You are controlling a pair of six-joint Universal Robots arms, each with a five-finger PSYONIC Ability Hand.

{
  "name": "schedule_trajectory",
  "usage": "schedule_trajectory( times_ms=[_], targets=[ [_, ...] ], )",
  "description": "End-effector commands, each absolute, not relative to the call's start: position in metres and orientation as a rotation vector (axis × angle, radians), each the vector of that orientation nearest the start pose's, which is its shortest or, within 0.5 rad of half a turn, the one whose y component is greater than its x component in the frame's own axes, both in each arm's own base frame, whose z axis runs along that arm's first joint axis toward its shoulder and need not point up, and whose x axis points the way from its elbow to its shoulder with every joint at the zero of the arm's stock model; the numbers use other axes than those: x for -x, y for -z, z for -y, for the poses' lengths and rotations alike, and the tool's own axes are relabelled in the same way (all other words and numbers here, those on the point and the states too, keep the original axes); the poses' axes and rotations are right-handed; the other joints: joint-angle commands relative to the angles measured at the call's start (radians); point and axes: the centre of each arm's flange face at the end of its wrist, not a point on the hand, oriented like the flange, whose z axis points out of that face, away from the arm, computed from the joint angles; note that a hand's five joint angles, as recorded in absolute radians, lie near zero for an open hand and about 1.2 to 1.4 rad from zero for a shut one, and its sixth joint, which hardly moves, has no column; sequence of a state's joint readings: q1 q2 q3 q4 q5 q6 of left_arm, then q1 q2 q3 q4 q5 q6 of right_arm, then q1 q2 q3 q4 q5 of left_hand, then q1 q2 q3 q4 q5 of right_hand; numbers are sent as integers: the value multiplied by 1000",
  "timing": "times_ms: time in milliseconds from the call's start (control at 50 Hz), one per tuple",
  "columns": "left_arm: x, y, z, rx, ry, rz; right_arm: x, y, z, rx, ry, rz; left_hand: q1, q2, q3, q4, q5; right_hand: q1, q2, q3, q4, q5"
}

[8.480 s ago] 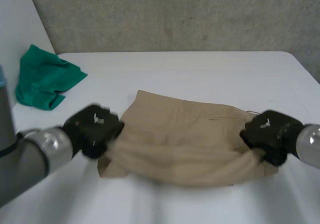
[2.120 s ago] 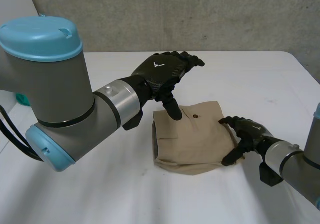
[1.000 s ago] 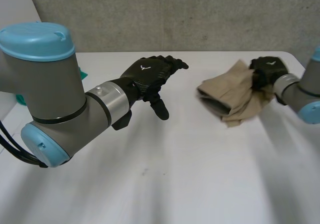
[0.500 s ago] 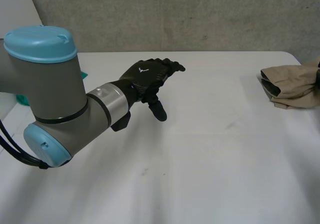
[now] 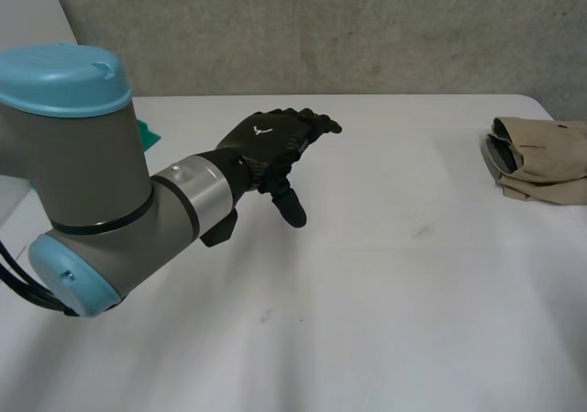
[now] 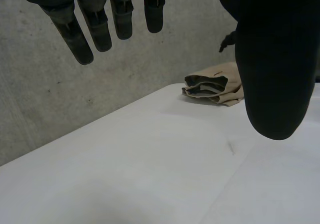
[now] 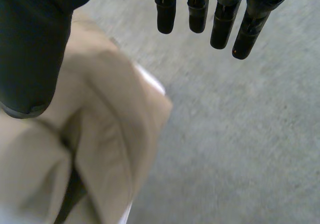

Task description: Fold the laundry.

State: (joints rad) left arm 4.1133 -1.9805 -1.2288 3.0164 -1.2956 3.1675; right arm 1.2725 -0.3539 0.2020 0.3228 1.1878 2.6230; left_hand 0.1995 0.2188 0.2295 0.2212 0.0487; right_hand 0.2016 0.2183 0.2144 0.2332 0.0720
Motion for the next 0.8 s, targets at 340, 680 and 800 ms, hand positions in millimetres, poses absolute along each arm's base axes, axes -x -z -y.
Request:
schedule_trajectory(
  times_ms=[340,680,800],
  targets=[
    [280,-312,282,679,-1890,1826,-92,-354,459,621,2684,-2344,-12,-32,-42,-34,-36,-27,-44,-40,-59,-72],
    [146,-201,464,889,-2281,2257,-292,-249,248,1173,1941,-1813,-4,-23,-34,-25,-27,-27,-44,-40,-59,-72],
    [125,-174,494,926,-2325,2287,-291,-218,223,1264,1847,-1851,37,18,7,16,14,-27,-44,-40,-59,-72]
  ],
)
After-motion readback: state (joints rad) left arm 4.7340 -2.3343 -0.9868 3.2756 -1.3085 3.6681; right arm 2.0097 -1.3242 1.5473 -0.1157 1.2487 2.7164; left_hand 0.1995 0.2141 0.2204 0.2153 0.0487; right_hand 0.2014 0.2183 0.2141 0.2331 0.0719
